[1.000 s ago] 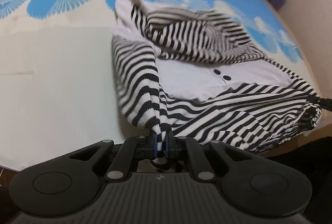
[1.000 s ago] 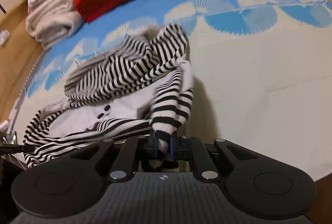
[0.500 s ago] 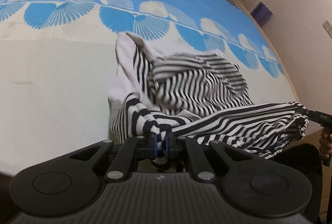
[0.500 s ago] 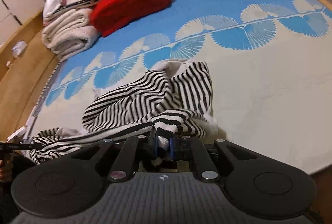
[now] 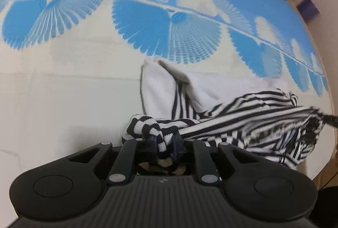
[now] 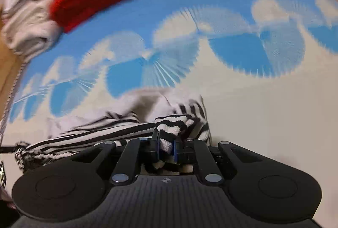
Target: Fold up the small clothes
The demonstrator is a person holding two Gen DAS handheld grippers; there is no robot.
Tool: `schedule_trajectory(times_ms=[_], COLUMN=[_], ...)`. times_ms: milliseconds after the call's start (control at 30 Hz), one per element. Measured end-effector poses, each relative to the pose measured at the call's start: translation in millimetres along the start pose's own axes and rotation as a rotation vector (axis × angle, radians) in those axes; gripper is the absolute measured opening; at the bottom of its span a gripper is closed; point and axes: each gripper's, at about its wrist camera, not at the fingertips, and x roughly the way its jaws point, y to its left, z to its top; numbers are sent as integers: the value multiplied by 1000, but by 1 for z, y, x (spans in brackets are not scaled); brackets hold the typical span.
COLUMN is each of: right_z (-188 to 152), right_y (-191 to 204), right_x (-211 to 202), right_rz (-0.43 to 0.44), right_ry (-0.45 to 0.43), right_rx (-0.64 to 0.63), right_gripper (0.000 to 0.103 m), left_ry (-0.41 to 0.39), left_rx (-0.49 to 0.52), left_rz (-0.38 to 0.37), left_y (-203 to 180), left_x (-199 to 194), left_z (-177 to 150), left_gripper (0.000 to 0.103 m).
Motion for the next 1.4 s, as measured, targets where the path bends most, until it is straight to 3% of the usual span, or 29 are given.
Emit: schedule_trajectory(times_ms=[67,167,300,400,433,500,567,667,767,867,1100,1233,1400], right_z=[5,12,10,2,-1,-5,-14,-32,-50,-64,-78,-71,-45], right_y=[-3,-8,-20,-37,-41,-42,-33,-9,8,17,46,63,70], right_x=[13,2,-21,-35,-38,-40,-37,-26,-8,7,24,31,34], right_rz=[-54,-21,-19,-10,-2,11,9,-55,-163,-258,-285,-299,-285], right_ry=[27,-48,-175,-222,-228,-211,-175,-116,-54,-3,-27,-108,-214], right_rx=[4,62,75,109,110,67,-38,-293,-487,-640,-855,-882,-775], right_gripper=[18,23,39,39,40,40,39,40,41,41,41,41,41], left_ry=[-25,-74,-125,-144,-143,-142,-131,-117,-117,-113,-182,-221,-244], left_rx=[-28,-44,-39,-12,19,105,222,381,484,572,730,741,696], left_rz=[-46,-112,-119,-120,-110,-93,-54,59,170,228,307,309,314], left_y=[5,10,15,17,14,3,-14,-35,-48,-59,-92,-103,-106], left_x=[-7,-25,-43,-53,-55,-56,-52,-37,-21,-7,13,17,23], left_z=[9,11,3,-8,-12,-21,-31,-46,-52,-56,-57,-49,-32], left_gripper=[21,28,36,38,39,53,66,85,85,85,85,85,85])
